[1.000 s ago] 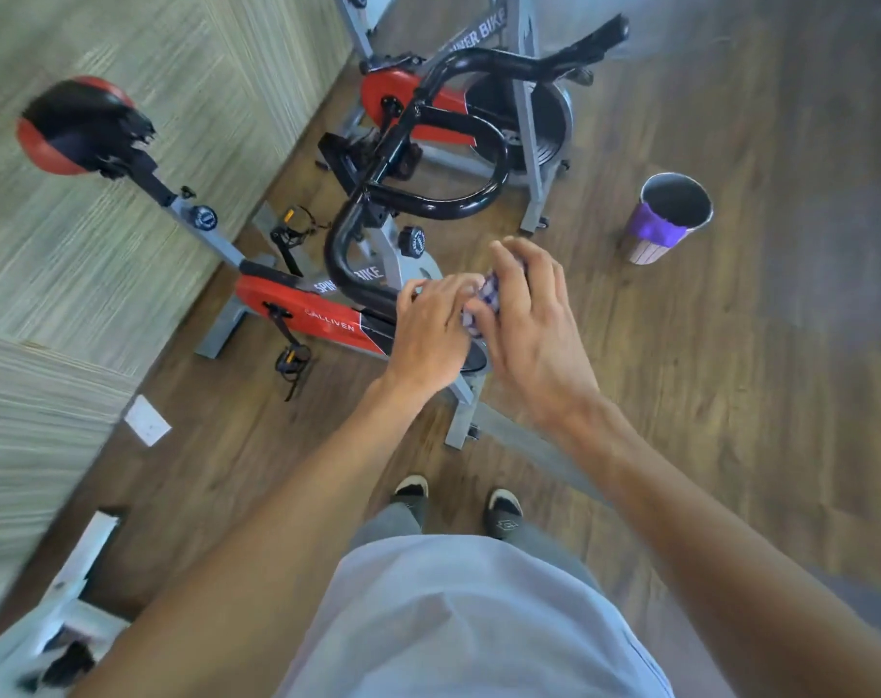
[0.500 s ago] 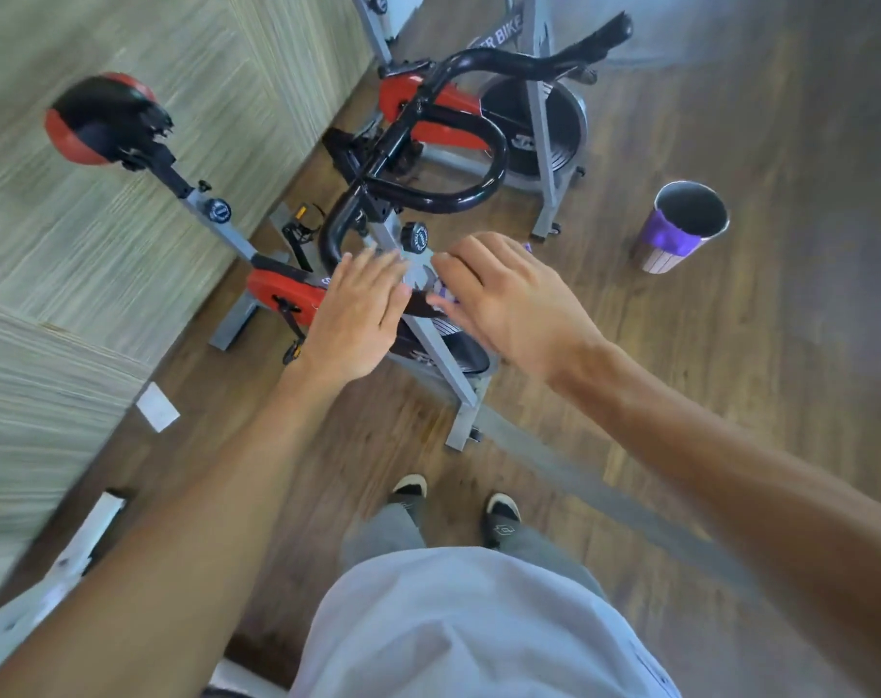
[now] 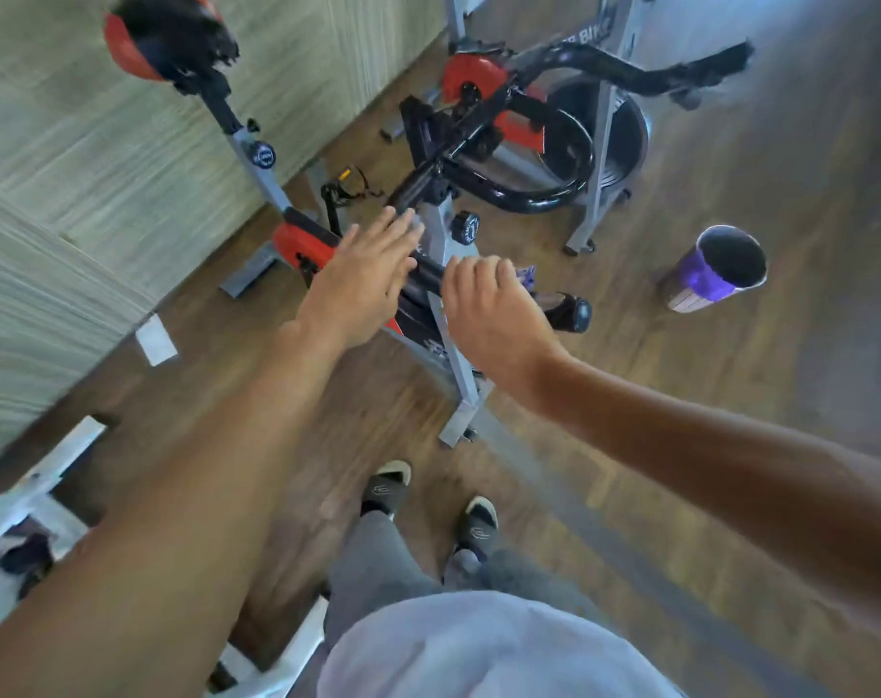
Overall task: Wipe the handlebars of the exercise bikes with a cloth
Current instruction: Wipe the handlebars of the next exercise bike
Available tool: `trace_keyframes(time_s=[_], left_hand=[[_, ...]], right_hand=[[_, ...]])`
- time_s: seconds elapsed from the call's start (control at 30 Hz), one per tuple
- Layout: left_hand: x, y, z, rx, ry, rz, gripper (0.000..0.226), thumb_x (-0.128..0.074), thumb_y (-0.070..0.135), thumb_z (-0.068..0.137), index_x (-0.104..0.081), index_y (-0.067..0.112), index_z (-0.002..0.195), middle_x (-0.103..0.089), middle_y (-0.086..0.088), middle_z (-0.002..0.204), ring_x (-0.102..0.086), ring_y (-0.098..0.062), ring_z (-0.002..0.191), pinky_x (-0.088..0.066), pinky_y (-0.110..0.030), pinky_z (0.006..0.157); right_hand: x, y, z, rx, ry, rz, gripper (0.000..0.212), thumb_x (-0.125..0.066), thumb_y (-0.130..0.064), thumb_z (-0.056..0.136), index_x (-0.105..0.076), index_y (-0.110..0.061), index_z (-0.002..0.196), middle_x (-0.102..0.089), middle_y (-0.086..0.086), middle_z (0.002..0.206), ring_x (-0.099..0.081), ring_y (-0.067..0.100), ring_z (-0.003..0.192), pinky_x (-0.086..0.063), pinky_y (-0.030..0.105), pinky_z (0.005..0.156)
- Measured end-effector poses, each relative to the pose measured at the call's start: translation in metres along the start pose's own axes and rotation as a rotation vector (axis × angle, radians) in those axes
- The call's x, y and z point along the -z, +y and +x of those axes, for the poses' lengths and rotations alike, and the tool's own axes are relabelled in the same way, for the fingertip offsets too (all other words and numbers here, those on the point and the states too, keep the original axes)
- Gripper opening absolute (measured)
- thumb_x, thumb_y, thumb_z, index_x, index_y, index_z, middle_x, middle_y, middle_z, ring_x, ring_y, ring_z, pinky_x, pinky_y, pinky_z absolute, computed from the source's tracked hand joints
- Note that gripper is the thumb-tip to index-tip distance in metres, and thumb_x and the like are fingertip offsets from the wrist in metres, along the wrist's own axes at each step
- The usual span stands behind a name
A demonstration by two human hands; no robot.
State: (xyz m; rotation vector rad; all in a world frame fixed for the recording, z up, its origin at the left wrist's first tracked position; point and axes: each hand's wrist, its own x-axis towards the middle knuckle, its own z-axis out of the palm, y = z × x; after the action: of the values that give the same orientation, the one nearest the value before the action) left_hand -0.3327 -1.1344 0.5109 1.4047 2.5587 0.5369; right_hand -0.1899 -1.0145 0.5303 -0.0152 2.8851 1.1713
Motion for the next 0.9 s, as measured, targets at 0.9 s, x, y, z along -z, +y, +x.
trace_keyframes(time_s=[0.9], left_hand=[[0.002,0.011,-0.006,0.067,-0.008,0.022,0.051,-0.024,0.027,0.111,-0.022,0.014,0.16,-0.011,-0.001,0.169,-0.003,-0.015,0.157,-0.009,-0.046,0.128]], right_hand=[[0.008,0.048,-0.053,0.055,0.101,-0.013,0.036,-0.038,-0.007,0.107,-0.043,0.012,0.137,-0.054,0.018,0.108,-0.056,0.032,0.093,-0.052,0.04,0.088]])
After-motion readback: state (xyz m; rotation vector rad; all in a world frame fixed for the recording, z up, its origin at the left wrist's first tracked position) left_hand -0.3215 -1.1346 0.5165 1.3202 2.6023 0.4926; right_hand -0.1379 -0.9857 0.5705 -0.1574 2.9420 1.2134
